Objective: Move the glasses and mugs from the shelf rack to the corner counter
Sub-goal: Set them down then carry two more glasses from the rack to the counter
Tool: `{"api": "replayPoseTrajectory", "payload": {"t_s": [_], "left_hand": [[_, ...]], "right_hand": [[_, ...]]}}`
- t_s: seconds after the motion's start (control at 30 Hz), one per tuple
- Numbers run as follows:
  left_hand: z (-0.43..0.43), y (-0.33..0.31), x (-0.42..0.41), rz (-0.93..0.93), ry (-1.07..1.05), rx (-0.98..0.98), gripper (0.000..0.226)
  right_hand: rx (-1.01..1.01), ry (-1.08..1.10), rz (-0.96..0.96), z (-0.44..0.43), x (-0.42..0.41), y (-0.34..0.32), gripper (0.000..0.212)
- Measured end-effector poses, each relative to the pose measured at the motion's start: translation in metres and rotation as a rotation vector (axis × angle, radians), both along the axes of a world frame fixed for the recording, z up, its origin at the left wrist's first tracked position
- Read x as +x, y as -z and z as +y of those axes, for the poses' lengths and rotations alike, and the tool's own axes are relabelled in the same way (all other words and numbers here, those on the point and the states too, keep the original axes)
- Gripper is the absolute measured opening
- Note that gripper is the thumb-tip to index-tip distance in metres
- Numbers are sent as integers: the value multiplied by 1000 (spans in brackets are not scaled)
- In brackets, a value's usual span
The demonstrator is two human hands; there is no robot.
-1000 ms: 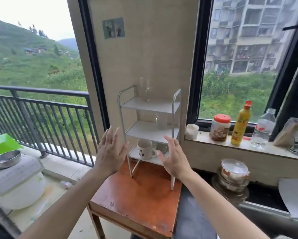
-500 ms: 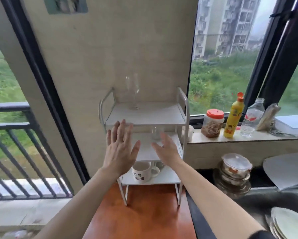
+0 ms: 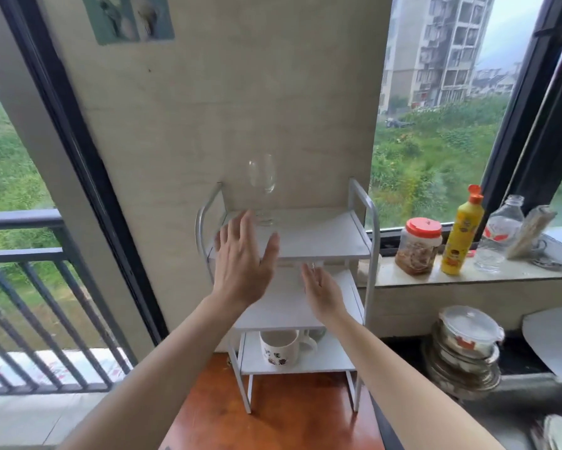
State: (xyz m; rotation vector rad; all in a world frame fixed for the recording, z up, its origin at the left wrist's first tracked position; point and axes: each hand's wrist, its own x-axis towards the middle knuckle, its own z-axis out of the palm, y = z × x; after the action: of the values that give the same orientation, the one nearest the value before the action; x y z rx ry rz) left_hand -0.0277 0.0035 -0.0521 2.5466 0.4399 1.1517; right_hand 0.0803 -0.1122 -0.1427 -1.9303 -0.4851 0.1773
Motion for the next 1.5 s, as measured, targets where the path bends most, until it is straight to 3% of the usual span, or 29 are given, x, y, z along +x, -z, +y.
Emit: {"api": "replayPoseTrajectory", "payload": {"t_s": [0.07, 0.2, 0.33, 0.47, 0.6, 0.77, 1.07, 1.27, 1.5], "left_hand": [[0, -19, 24, -76, 33, -213, 75], [10, -50, 70, -214, 60, -543, 114], [23, -62, 102, -259, 109, -739, 129], [29, -61, 118, -300, 174, -792, 112], [17, -62, 112, -363, 144, -834, 78], [-6, -57, 69, -454, 246, -889, 61], [-56, -8, -67, -540, 406, -742, 45], [-77, 85, -101, -363, 411, -876, 60], [-156, 139, -72, -115, 569, -975, 53]], "right_hand": [[0, -8, 16, -10, -2, 0, 53], [7, -35, 13, -29, -7, 2, 46], [15, -62, -9, -45, -17, 3, 45], [-7, -45, -52, -54, -26, 0, 47], [104, -53, 74, -55, -31, -1, 41], [248, -10, 213, -55, -43, -1, 34], [342, 144, 162, -72, -84, 10, 39], [367, 206, 129, -113, -123, 34, 35], [310, 484, 47, -214, -155, 57, 34]]}}
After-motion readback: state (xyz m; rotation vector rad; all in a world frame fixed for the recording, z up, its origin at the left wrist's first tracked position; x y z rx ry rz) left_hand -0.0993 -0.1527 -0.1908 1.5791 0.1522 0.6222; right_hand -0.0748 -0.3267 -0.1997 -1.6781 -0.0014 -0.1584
